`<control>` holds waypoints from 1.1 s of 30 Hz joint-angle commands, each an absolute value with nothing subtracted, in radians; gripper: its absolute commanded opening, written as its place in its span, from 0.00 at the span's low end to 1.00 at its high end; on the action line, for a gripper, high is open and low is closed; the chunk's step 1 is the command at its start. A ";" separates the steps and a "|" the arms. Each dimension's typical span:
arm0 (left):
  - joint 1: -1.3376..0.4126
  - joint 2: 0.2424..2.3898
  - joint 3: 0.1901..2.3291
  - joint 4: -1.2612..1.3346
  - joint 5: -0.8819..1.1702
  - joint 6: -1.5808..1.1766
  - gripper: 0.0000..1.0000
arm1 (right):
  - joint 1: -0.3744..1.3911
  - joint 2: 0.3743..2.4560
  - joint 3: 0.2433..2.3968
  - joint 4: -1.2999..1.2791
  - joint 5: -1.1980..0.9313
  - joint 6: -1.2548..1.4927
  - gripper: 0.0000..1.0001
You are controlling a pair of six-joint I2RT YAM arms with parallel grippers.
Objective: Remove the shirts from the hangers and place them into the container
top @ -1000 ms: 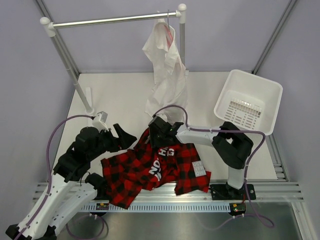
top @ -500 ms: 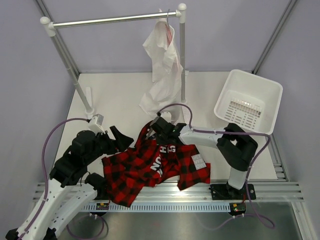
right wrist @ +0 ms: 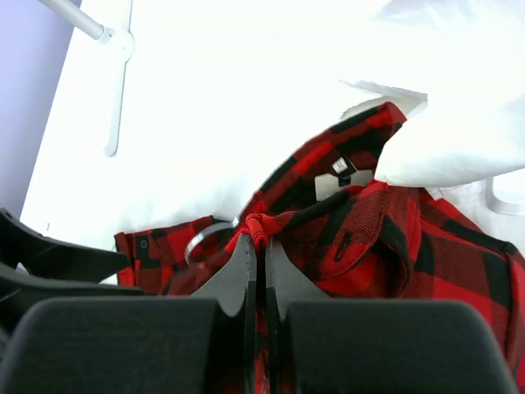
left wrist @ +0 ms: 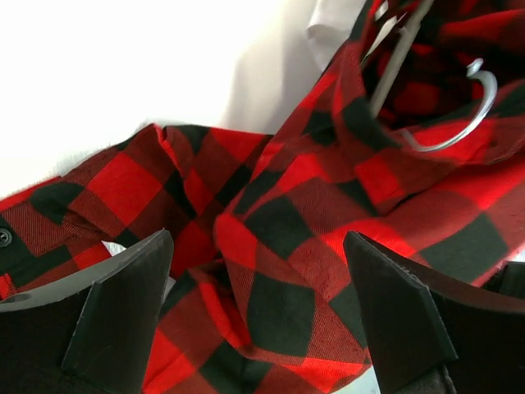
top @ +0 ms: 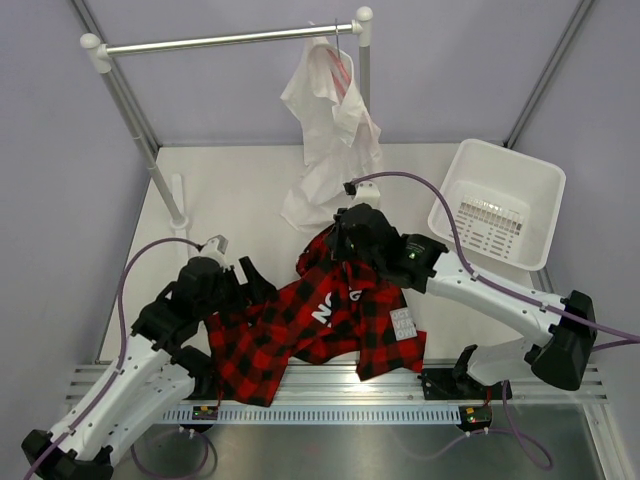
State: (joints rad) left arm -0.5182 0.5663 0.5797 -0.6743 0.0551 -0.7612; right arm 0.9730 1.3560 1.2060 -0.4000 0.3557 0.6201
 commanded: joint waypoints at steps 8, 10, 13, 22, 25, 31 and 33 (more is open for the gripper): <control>-0.520 0.604 0.592 -0.246 0.207 -0.792 0.86 | 0.973 1.256 1.193 -0.413 0.393 0.563 0.00; -0.522 0.638 0.610 -0.212 0.259 -0.769 0.85 | 0.971 1.261 1.192 -0.410 0.387 0.561 0.00; -0.522 0.701 0.624 -0.141 0.331 -0.732 0.80 | 0.971 1.262 1.189 -0.396 0.367 0.560 0.00; -0.523 0.871 0.652 -0.038 0.417 -0.655 0.48 | 0.971 1.273 1.184 -0.382 0.347 0.558 0.00; -0.522 0.897 0.653 -0.021 0.423 -0.652 0.47 | 0.971 1.278 1.189 -0.380 0.344 0.558 0.00; -0.523 0.946 0.664 -0.008 0.416 -0.637 0.42 | 0.971 1.278 1.196 -0.382 0.330 0.558 0.00; -0.523 0.972 0.676 -0.006 0.413 -0.631 0.39 | 0.969 1.273 1.197 -0.382 0.327 0.561 0.00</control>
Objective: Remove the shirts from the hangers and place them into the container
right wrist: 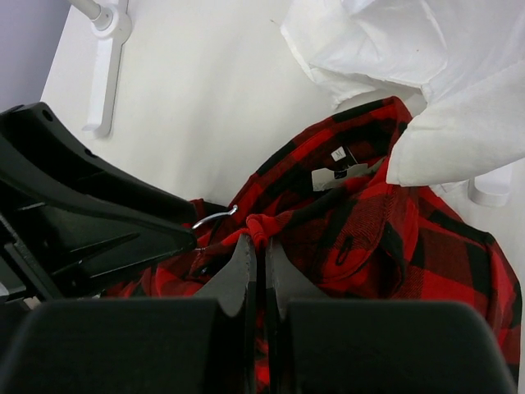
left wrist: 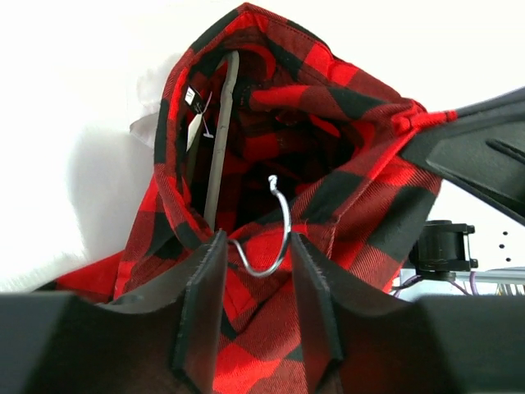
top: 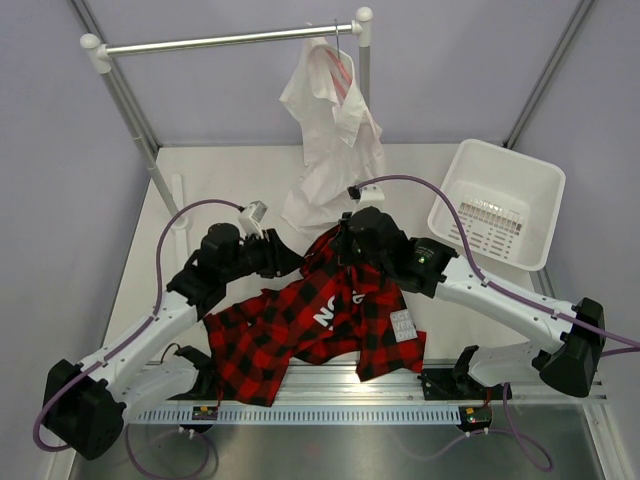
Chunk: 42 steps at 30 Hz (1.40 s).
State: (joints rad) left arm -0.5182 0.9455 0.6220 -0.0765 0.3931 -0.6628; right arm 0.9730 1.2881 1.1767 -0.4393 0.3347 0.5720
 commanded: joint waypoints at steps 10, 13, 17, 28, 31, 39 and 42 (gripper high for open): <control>-0.534 1.065 0.724 -0.032 0.413 -0.614 0.00 | 0.973 1.244 1.216 -0.413 0.318 0.551 0.00; -0.537 1.010 0.768 -0.139 0.382 -0.594 0.00 | 0.973 1.230 1.204 -0.440 0.304 0.555 0.01; -0.537 0.936 0.995 -0.348 0.339 -0.543 0.00 | 1.003 1.183 1.099 -0.433 0.351 0.555 0.21; -0.537 0.962 1.281 -0.509 0.361 -0.517 0.00 | 1.325 1.152 1.046 -0.497 0.547 0.541 0.83; -0.540 0.962 1.260 -0.482 0.367 -0.531 0.00 | 1.367 1.094 1.069 -0.560 0.647 0.572 0.84; -0.543 0.951 1.264 -0.448 0.432 -0.534 0.00 | 1.427 0.878 1.101 -0.750 0.827 0.623 0.86; -0.548 0.917 1.269 -0.501 0.462 -0.534 0.00 | 1.428 0.816 1.167 -0.781 0.857 0.588 0.92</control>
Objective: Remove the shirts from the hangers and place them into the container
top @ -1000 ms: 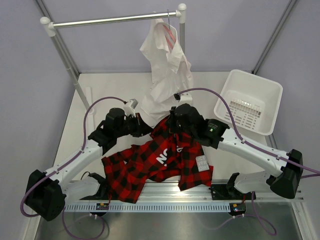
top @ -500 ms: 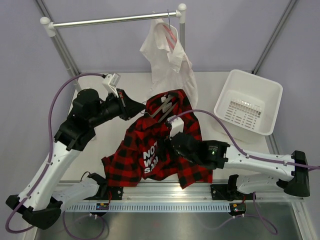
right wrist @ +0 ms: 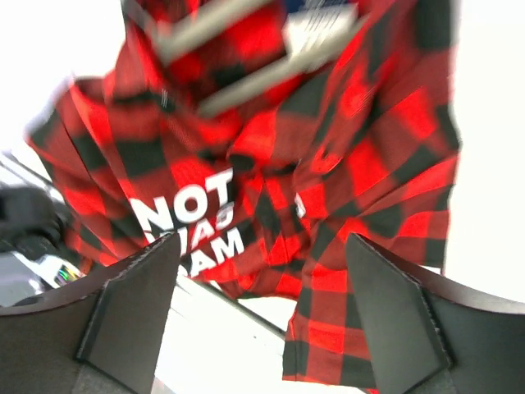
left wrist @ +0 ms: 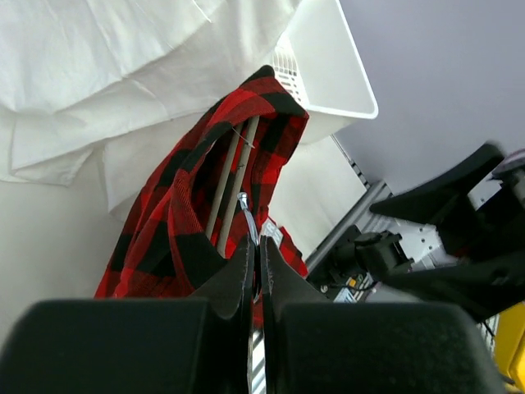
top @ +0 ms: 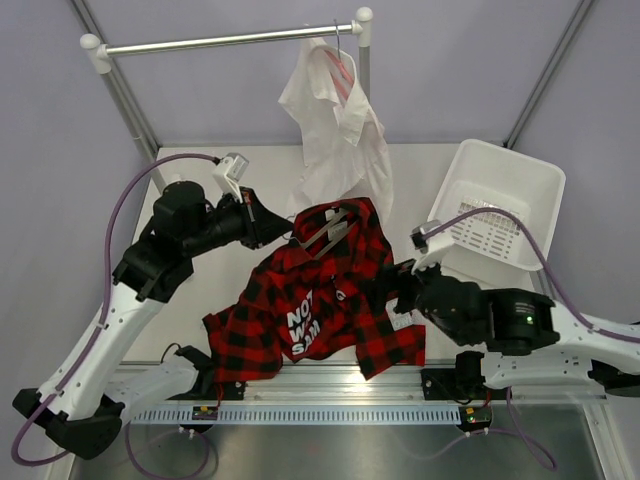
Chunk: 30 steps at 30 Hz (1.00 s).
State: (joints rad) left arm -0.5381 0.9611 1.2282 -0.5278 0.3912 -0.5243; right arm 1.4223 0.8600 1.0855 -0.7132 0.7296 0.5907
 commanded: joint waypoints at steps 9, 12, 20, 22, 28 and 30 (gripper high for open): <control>-0.551 0.717 1.262 -0.647 0.561 -0.563 0.00 | 1.388 0.844 1.321 -0.805 0.922 0.465 1.00; -0.551 0.680 1.296 -0.710 0.584 -0.557 0.00 | 1.333 0.828 1.283 -0.715 0.801 0.388 0.97; -0.549 0.635 1.356 -0.796 0.660 -0.555 0.00 | 1.295 0.776 1.184 -0.563 0.511 0.226 0.88; -0.551 0.627 1.358 -0.801 0.670 -0.560 0.00 | 1.295 0.769 1.172 -0.552 0.444 0.219 0.84; -0.551 0.621 1.362 -0.776 0.683 -0.578 0.00 | 1.296 0.747 1.144 -0.558 0.403 0.229 0.71; -0.549 0.621 1.367 -0.769 0.689 -0.580 0.00 | 1.296 0.732 1.121 -0.545 0.373 0.236 0.70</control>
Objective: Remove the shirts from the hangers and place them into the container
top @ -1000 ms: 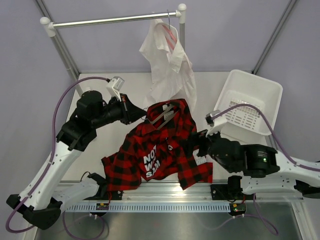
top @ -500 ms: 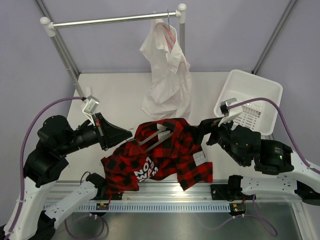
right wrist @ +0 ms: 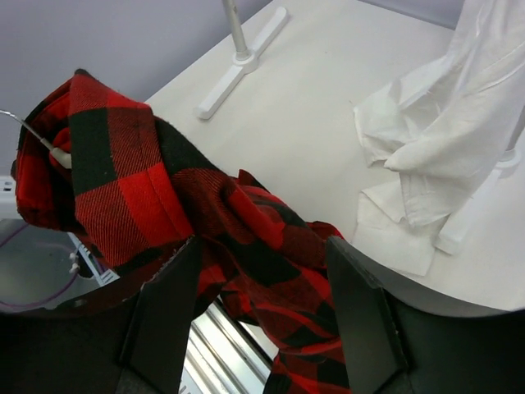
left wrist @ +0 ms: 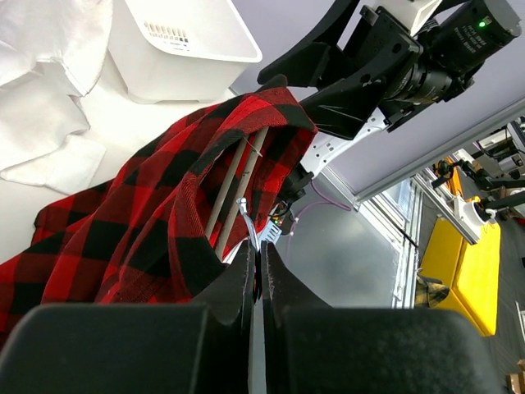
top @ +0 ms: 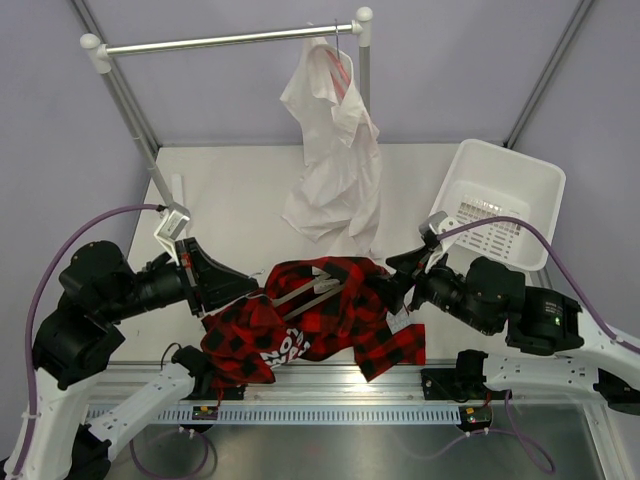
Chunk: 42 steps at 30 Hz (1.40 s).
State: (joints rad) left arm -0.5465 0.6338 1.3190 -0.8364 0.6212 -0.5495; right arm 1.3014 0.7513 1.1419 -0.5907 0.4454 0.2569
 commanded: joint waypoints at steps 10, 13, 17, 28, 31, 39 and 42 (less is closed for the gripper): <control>-0.551 0.658 1.414 -0.772 0.687 -0.574 0.00 | 1.296 0.713 1.003 -0.491 0.291 0.281 0.61; -0.551 0.658 1.416 -0.769 0.692 -0.574 0.00 | 1.295 0.710 0.996 -0.497 0.302 0.281 0.47; -0.551 0.658 1.417 -0.782 0.677 -0.566 0.00 | 1.296 0.706 1.032 -0.528 0.356 0.287 0.21; -0.551 0.592 1.237 -0.789 0.670 -0.587 0.00 | 1.296 0.794 1.316 -0.778 0.750 0.321 0.00; -0.551 0.569 1.177 -0.770 0.680 -0.603 0.00 | 1.296 0.831 1.399 -0.779 0.808 0.295 0.00; -0.551 0.538 1.166 -0.762 0.698 -0.592 0.00 | 1.295 0.930 1.533 -0.844 0.949 0.307 0.00; -0.549 0.535 1.198 -0.724 0.741 -0.595 0.00 | 1.287 0.917 1.470 -0.877 1.017 0.371 0.00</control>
State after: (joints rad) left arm -0.5465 0.5549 1.1461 -0.7933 0.6537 -0.5835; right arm 1.3010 0.9283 1.4902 -0.8349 0.8524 0.3130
